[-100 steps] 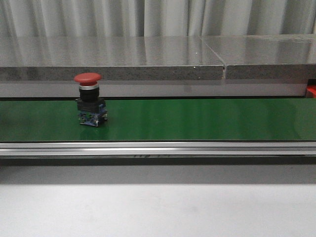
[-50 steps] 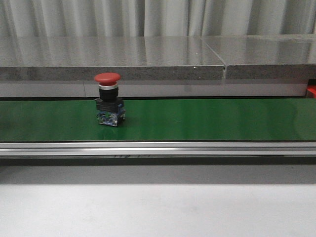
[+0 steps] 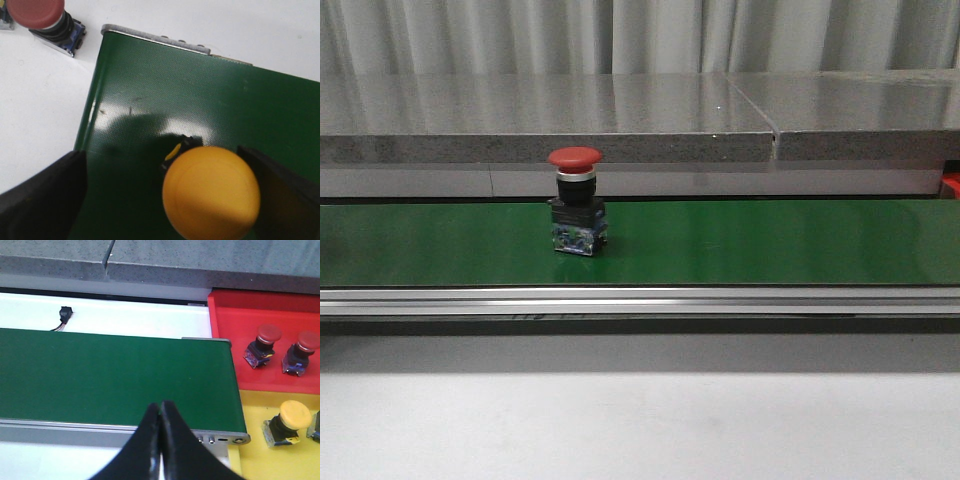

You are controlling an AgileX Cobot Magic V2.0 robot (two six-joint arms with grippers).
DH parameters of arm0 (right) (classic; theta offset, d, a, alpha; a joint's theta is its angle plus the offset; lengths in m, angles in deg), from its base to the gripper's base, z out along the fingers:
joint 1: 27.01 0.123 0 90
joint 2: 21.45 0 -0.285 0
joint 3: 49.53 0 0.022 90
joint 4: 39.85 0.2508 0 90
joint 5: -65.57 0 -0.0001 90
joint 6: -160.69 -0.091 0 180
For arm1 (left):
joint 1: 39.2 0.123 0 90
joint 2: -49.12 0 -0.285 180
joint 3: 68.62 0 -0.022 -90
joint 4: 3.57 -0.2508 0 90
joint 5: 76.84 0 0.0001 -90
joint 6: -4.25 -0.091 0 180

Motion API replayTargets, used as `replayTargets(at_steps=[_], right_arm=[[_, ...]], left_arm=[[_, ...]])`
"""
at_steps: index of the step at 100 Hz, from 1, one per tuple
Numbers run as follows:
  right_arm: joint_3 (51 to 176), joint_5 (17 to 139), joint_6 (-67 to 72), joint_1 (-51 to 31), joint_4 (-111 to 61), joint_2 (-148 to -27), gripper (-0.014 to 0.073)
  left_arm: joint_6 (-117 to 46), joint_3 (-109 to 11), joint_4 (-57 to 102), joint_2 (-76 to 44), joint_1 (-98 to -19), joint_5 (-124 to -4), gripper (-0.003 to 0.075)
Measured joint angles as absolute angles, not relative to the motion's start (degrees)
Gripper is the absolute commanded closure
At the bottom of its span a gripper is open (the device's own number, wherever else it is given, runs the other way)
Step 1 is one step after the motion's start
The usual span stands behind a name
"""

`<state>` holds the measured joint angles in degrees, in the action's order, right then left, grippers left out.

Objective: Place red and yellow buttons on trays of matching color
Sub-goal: 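Set the yellow button on the green belt and open the left gripper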

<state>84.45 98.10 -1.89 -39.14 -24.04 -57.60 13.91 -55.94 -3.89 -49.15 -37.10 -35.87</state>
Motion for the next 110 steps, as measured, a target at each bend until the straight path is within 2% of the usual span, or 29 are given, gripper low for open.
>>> replayTargets(at_steps=[37, 69, 88, 110], right_arm=[[84.45, 98.10, -1.89, -39.14, -24.04, -57.60, 0.0661], [84.45, 98.10, -1.89, -39.14, -24.04, -57.60, 0.0661], [84.45, 98.10, -1.89, -39.14, -24.04, -57.60, 0.0661], [84.45, 98.10, -1.89, -39.14, -24.04, -57.60, 0.0661]], left_arm=[[12.70, -63.41, -3.57, -47.99, -41.25, -35.51, 0.0092], [12.44, -64.29, -3.57, -40.59, -43.00, -35.92, 0.0092], [12.44, -58.62, -3.57, -31.64, -44.62, -39.15, 0.0092], [12.44, -46.33, -3.57, -18.57, -48.09, -45.14, 0.0092]])
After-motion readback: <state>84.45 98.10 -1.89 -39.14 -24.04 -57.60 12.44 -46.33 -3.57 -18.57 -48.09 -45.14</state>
